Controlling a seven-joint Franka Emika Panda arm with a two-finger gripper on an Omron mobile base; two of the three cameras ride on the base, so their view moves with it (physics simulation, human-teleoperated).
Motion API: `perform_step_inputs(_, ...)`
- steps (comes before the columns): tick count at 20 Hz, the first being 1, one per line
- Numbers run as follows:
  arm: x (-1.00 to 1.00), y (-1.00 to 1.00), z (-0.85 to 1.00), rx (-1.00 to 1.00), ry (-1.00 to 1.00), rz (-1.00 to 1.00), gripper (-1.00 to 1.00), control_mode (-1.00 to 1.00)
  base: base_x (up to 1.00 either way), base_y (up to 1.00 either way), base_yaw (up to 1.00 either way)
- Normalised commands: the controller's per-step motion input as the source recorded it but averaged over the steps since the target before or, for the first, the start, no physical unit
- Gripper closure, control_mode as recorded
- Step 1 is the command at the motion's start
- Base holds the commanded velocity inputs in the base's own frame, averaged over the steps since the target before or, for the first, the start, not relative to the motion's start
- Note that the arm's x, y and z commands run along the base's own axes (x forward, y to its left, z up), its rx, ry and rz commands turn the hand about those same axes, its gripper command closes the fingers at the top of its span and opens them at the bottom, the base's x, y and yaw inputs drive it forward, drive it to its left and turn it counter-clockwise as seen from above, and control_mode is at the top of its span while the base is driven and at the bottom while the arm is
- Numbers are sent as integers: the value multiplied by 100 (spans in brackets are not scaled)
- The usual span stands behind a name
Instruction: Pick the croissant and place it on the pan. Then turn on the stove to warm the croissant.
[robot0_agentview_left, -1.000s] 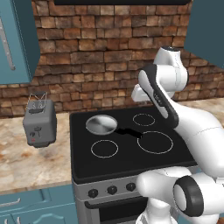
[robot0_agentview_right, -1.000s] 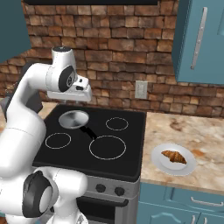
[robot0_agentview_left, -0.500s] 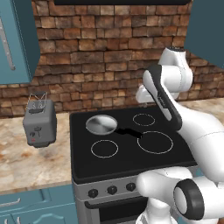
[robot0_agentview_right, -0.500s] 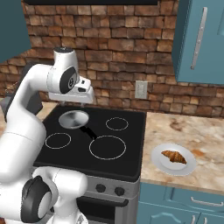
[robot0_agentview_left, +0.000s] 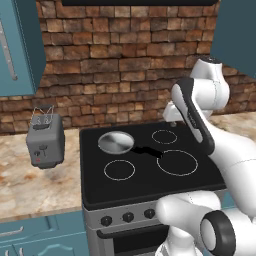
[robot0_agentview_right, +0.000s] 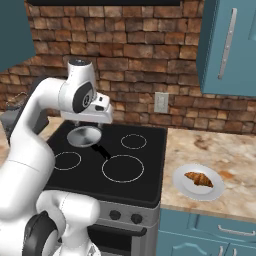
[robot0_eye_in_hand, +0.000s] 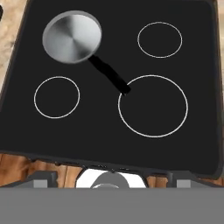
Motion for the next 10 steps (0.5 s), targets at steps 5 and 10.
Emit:
perform_step_inputs(5, -12, -22, -12, 0, 0, 3, -100, -100, 0, 0, 0)
perform_step_inputs(10, -8, -23, -12, 0, 0, 6, -100, -100, 0, 0, 0)
